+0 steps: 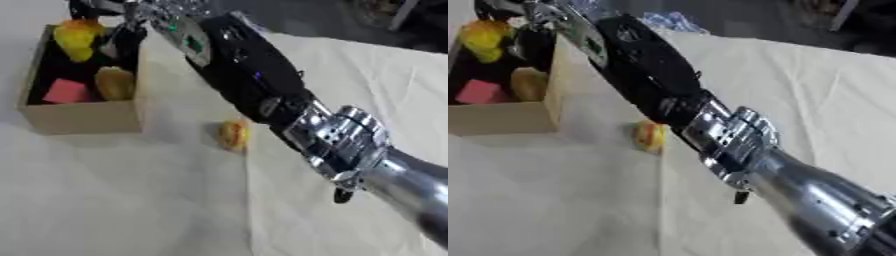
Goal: Pick up objects on the table and place them in the box.
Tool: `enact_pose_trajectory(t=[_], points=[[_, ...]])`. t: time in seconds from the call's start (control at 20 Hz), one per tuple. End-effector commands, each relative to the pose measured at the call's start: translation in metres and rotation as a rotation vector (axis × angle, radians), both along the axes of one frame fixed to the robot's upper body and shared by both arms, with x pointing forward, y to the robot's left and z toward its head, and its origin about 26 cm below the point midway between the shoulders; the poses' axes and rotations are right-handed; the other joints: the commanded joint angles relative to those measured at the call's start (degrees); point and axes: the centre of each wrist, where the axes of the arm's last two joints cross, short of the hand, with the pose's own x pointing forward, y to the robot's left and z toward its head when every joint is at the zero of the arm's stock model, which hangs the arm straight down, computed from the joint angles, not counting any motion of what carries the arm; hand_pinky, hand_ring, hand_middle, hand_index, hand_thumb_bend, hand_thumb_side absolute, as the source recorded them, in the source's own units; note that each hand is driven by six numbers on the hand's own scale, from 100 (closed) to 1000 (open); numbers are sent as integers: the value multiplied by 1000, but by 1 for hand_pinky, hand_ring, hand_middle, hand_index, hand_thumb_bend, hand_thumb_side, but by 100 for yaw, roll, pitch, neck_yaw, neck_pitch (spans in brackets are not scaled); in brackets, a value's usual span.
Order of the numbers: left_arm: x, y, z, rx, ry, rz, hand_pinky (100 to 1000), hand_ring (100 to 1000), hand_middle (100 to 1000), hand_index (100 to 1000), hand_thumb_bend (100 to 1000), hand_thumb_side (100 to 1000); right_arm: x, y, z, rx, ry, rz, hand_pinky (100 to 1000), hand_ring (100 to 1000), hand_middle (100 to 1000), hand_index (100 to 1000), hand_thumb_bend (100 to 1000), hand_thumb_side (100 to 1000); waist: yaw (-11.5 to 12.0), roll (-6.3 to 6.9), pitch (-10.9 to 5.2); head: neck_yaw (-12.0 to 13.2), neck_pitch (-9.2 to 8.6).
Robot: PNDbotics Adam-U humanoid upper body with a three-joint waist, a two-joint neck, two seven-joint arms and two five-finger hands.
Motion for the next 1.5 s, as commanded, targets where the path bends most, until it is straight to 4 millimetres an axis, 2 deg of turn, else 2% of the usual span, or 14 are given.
enact_pose_trajectory(t=[0.05, 0.15, 0.2, 0.25, 0.35, 0.6, 0.75, 1.1, 1.2, 1.25, 1.3, 1.4, 1.45, 1.5], points=[[-10, 6, 19, 5, -49, 9, 826, 784, 775, 908, 653, 809, 0, 1, 5, -21, -25, 1, 843, 747, 546, 694, 102, 100, 17, 63, -85, -19, -67], [-9, 7, 18, 3, -49, 11, 825, 784, 775, 908, 653, 808, 2, 1, 3, -32, -23, -6, 859, 789, 647, 767, 163, 102, 4, 55, -70, -8, -59], [-9, 7, 18, 1, -49, 10, 825, 784, 775, 908, 653, 808, 2, 0, 2, -40, -20, -6, 877, 850, 757, 835, 174, 293, -4, 50, -64, -3, -57], [-9, 7, 18, 1, -48, 10, 825, 784, 775, 908, 652, 808, 2, 0, 1, -49, -17, -7, 902, 920, 850, 895, 180, 400, -10, 47, -59, 2, -54], [-9, 7, 17, 1, -46, 11, 825, 784, 775, 908, 652, 809, 2, -2, 3, -56, -20, -11, 915, 953, 891, 921, 185, 416, -23, 42, -53, 16, -39], [-7, 8, 13, 3, -38, 15, 824, 783, 774, 907, 650, 808, 0, -6, 13, -13, -61, -20, 905, 925, 860, 900, 163, 360, -88, 56, -75, 52, 3], [-7, 10, 11, 2, -34, 22, 824, 783, 773, 907, 648, 807, -5, -14, 26, 30, -101, -17, 903, 913, 842, 888, 134, 346, -159, 77, -126, 115, 35], [-8, 21, 4, 3, -15, 59, 822, 779, 768, 903, 655, 806, -30, -74, 66, 128, -163, -61, 901, 897, 821, 877, 105, 351, -525, 80, -276, 450, 152], [-7, 24, 1, 6, -5, 71, 821, 779, 768, 902, 657, 806, -38, -91, 70, 145, -155, -86, 901, 897, 820, 876, 112, 355, -647, 86, -303, 558, 189], [-7, 25, -1, 6, -2, 76, 821, 778, 767, 902, 680, 793, -41, -98, 70, 149, -149, -96, 901, 896, 818, 875, 123, 305, -705, 94, -312, 603, 207], [-7, 26, -2, 7, 3, 80, 821, 778, 767, 902, 657, 807, -44, -104, 69, 152, -142, -105, 900, 894, 818, 875, 109, 362, -761, 104, -319, 647, 226], [-7, 29, -5, 9, 12, 89, 820, 778, 767, 902, 657, 807, -51, -114, 65, 142, -127, -112, 899, 895, 820, 873, 125, 368, -866, 124, -328, 739, 249], [-7, 29, -6, 9, 15, 92, 820, 778, 767, 902, 681, 797, -55, -117, 63, 132, -121, -111, 899, 894, 818, 872, 172, 339, -909, 133, -330, 779, 257], [-6, 30, -7, 9, 17, 93, 820, 778, 767, 902, 657, 808, -59, -119, 61, 123, -116, -106, 898, 892, 816, 871, 133, 372, -944, 140, -330, 810, 262]])
